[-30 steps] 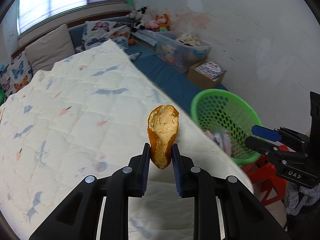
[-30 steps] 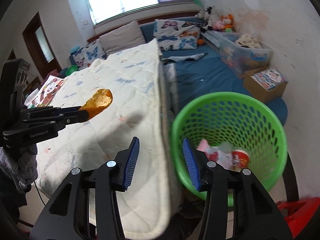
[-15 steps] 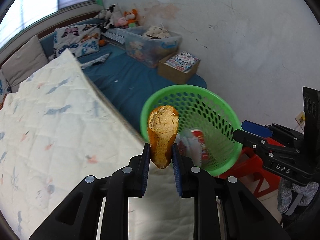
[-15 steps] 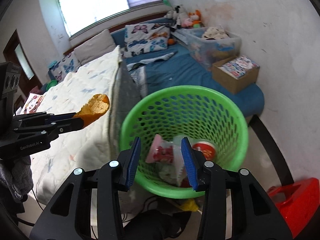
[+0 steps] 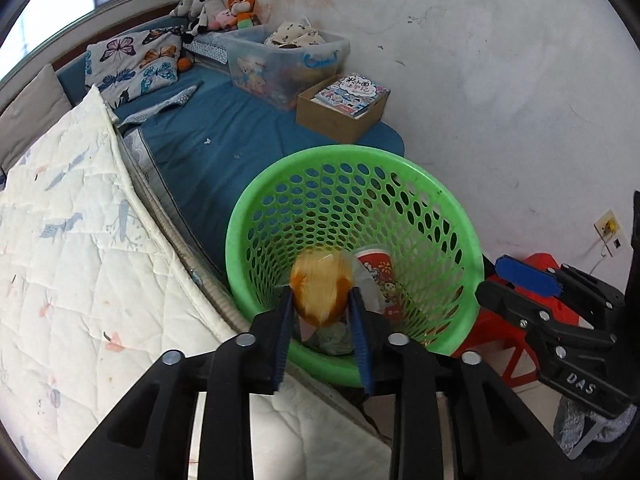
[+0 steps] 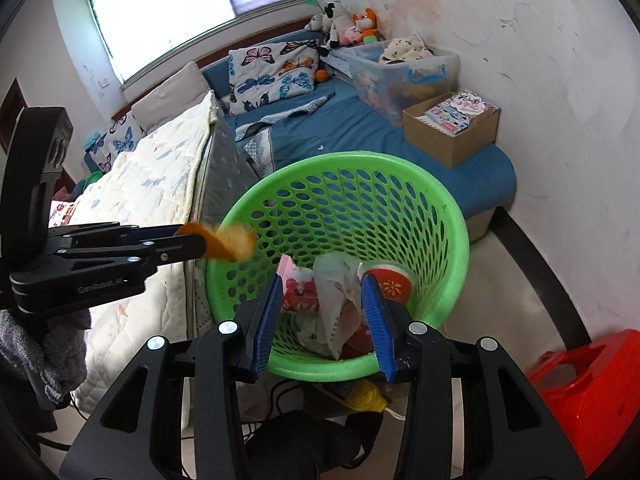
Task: Collect trash
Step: 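Carry the bread crust in the left gripper over the green basket, then open the left gripper to drop the bread crust into the basket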
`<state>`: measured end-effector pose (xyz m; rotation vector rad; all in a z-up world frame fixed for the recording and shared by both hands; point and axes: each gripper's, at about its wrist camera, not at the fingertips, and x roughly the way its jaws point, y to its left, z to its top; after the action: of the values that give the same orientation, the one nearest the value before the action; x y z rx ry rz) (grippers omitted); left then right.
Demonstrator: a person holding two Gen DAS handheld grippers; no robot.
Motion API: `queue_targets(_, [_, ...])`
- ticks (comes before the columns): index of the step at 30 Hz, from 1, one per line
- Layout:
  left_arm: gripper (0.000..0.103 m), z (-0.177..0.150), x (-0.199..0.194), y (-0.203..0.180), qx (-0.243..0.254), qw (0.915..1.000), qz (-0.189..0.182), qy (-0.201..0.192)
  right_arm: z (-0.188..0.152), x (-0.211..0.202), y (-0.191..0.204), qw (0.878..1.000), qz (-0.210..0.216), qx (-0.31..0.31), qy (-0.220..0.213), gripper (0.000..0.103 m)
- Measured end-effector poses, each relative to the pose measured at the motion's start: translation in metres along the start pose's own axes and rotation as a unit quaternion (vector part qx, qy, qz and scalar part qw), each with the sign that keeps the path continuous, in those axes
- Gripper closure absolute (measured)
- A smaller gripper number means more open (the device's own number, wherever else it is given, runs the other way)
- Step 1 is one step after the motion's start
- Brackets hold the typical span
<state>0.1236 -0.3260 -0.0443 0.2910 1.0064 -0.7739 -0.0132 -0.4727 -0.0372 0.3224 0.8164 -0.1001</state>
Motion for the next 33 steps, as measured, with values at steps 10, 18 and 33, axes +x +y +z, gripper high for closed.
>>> queue_targets(10, [0.041, -0.008, -0.013, 0.012, -0.016, 0.9996, 0.006, -0.023, -0.005, 0.000, 0.003, 1.000, 0.009, 0.007, 0.002, 0.060])
queue_targets(18, [0.031, -0.028, -0.050, 0.036, -0.034, 0.9972, 0.042, -0.052, -0.009, -0.007, 0.019, 1.000, 0.020, 0.003, -0.007, 0.050])
queue_targets(33, [0.009, -0.078, -0.117, 0.067, -0.059, 0.9870, 0.109, -0.103, -0.020, -0.024, 0.076, 0.998, 0.004, -0.056, -0.021, 0.029])
